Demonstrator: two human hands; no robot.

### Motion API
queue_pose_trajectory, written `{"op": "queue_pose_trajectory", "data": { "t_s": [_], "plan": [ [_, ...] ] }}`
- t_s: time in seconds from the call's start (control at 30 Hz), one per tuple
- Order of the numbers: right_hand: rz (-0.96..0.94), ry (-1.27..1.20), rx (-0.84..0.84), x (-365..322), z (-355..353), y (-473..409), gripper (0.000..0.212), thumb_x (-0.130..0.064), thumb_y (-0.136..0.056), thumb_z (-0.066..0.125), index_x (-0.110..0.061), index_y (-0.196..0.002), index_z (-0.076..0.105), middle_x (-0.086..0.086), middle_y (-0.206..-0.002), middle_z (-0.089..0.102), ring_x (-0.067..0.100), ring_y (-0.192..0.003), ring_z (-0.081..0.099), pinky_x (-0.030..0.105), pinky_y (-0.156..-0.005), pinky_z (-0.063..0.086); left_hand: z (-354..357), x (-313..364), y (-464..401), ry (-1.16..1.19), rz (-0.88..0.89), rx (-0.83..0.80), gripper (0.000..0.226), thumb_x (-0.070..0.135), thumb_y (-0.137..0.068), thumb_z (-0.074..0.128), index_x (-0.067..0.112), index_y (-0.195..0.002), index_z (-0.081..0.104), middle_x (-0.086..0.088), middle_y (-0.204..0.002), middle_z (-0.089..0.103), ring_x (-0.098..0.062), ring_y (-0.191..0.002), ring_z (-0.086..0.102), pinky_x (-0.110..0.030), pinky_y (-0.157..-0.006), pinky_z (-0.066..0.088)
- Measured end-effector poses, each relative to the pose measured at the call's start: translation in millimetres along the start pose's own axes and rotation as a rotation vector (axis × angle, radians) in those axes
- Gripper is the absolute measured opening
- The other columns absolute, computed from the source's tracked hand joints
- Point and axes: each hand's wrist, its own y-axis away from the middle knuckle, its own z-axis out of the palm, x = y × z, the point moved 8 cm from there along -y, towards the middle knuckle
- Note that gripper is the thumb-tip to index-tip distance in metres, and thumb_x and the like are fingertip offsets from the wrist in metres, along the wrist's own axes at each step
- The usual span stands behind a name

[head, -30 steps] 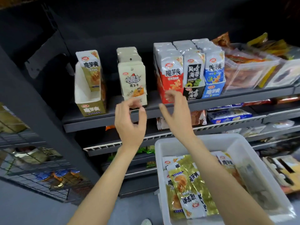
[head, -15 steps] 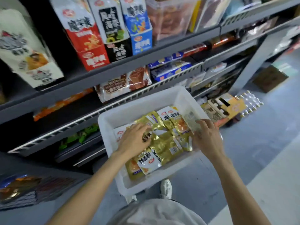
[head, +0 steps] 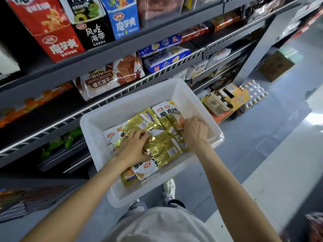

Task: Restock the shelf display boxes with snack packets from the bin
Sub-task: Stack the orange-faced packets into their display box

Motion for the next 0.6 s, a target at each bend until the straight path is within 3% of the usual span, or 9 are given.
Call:
{"op": "queue_pose_trajectory", "data": {
  "t_s": [0.07,0.13,0.23,0.3,0.4,0.5,0.6],
  "plan": [
    [-0.052,0.071,-0.093,-12.1,13.1,3.1,0.035,-0.001,-0.092,0.043,0.000,-0.127,0.040,0.025,-0.124,0.046,0.040,-0.106,0.056,0.043,-0.079,0.054,-0.3,-1.5,-2.2,0.002,0.000,0.010,0.097,0.054,-0.071,0.072,0.027,-0.148,0.021,0.001,-0.150,0.023,-0.020,-0.138,0.018,-0.040,-0.111,0.028],
    [-0.077,-0.014,-0.122,-19.2,21.0,4.8,0.042,0.000,-0.093,0.040,0.003,-0.133,0.030,0.027,-0.128,0.042,0.041,-0.103,0.057,0.043,-0.077,0.055,0.5,-2.9,-2.8,-0.008,0.003,0.019,0.097,0.056,-0.071,0.072,0.028,-0.148,0.020,0.003,-0.150,0.023,-0.019,-0.137,0.019,-0.039,-0.110,0.029],
    [-0.156,-0.055,-0.130,-38.2,21.4,13.3,0.038,-0.004,-0.096,0.034,0.003,-0.132,0.030,0.023,-0.126,0.048,0.040,-0.106,0.058,0.043,-0.077,0.049,-0.4,-3.0,-2.1,0.003,0.019,0.040,0.094,0.057,-0.072,0.070,0.029,-0.148,0.022,0.003,-0.149,0.025,-0.018,-0.136,0.022,-0.037,-0.108,0.032],
    [-0.211,-0.068,-0.105,-50.9,16.8,22.4,0.033,-0.007,-0.096,0.035,-0.002,-0.128,0.035,0.017,-0.119,0.055,0.037,-0.102,0.060,0.040,-0.069,0.045,-9.4,-4.1,0.6,0.085,-0.008,0.086,0.083,0.054,-0.078,0.067,0.029,-0.147,0.027,0.003,-0.148,0.030,-0.018,-0.135,0.029,-0.035,-0.104,0.035],
    [-0.263,-0.052,0.033,-56.9,-2.9,28.8,0.036,-0.002,-0.092,0.039,-0.010,-0.127,0.041,0.010,-0.105,0.065,0.034,-0.089,0.066,0.036,-0.060,0.041,-38.5,-16.1,12.3,0.466,-0.141,0.251,0.059,0.047,-0.087,0.059,0.024,-0.139,0.042,0.003,-0.142,0.044,-0.016,-0.128,0.044,-0.036,-0.102,0.040],
    [-0.458,-0.233,0.418,-62.2,-44.4,44.2,0.045,0.006,-0.078,0.062,-0.019,-0.115,0.064,0.001,-0.092,0.070,0.026,-0.080,0.068,0.031,-0.056,0.049,-57.8,-31.0,27.2,1.012,-0.266,0.327,0.044,0.049,-0.091,0.049,0.023,-0.126,0.053,0.007,-0.124,0.059,-0.006,-0.105,0.057,-0.026,-0.087,0.048],
    [-0.671,-0.417,0.675,-68.2,-61.9,60.4,0.035,0.002,-0.076,0.068,-0.020,-0.102,0.074,-0.005,-0.097,0.073,0.018,-0.093,0.066,0.029,-0.081,0.049,-63.6,-32.8,35.6,1.470,-0.293,0.220,0.036,0.038,-0.094,0.051,0.015,-0.120,0.059,-0.004,-0.107,0.070,-0.012,-0.085,0.069,-0.019,-0.066,0.054]
  ]
}}
